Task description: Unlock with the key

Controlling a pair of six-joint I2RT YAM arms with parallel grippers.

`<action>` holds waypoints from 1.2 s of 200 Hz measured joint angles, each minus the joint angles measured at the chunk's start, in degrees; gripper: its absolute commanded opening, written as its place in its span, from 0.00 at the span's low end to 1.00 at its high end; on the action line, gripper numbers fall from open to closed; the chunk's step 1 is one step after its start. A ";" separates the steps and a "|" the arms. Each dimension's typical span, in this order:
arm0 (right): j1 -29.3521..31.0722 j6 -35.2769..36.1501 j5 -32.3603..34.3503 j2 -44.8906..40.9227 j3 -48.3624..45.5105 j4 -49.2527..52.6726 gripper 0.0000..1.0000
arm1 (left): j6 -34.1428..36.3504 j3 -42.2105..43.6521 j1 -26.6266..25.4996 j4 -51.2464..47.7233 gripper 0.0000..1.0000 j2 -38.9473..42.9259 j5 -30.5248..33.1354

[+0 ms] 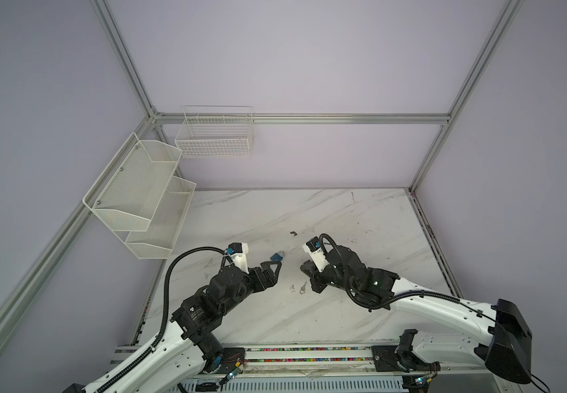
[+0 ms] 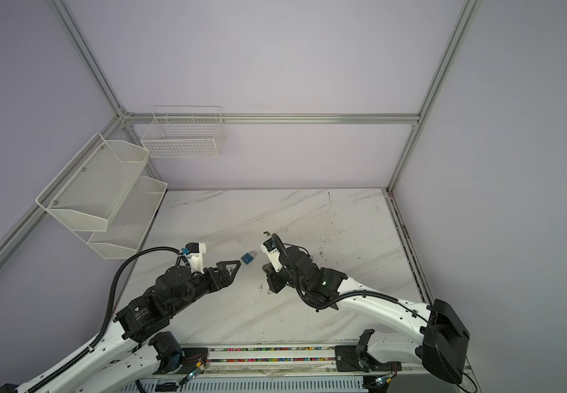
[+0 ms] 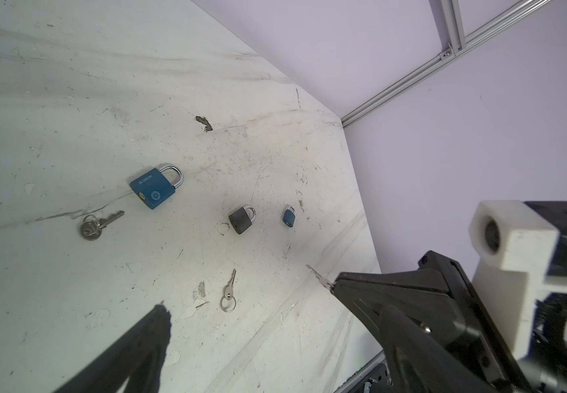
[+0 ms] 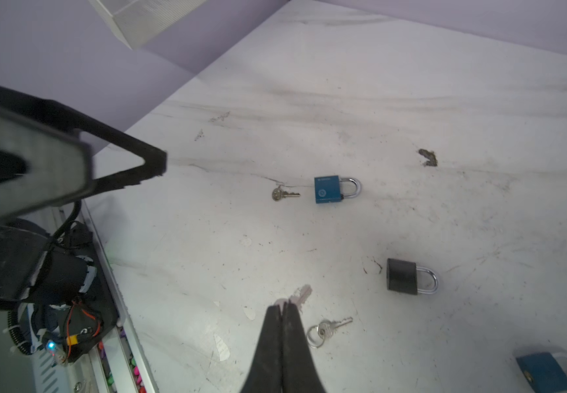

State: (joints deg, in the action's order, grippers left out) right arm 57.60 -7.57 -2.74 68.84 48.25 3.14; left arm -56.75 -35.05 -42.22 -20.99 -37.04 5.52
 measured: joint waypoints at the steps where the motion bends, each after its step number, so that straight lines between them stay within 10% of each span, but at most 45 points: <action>1: 0.07 0.22 -0.02 -0.09 -0.09 -0.26 0.00 | -0.24 0.00 0.22 0.09 0.91 -0.09 -0.24; 141: 5.09 12.61 0.24 0.50 -4.68 -31.82 0.00 | -26.40 0.22 4.70 23.06 0.63 -5.57 -5.16; 240: 5.42 15.82 1.70 6.43 -4.59 -41.94 0.00 | -41.09 2.97 4.70 31.28 0.84 -9.03 -5.84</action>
State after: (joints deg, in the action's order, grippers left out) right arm 63.02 8.25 -1.04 75.26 43.66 -38.81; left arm -97.84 -32.08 -37.52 10.28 -46.06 -0.32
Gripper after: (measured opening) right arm 0.046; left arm 0.797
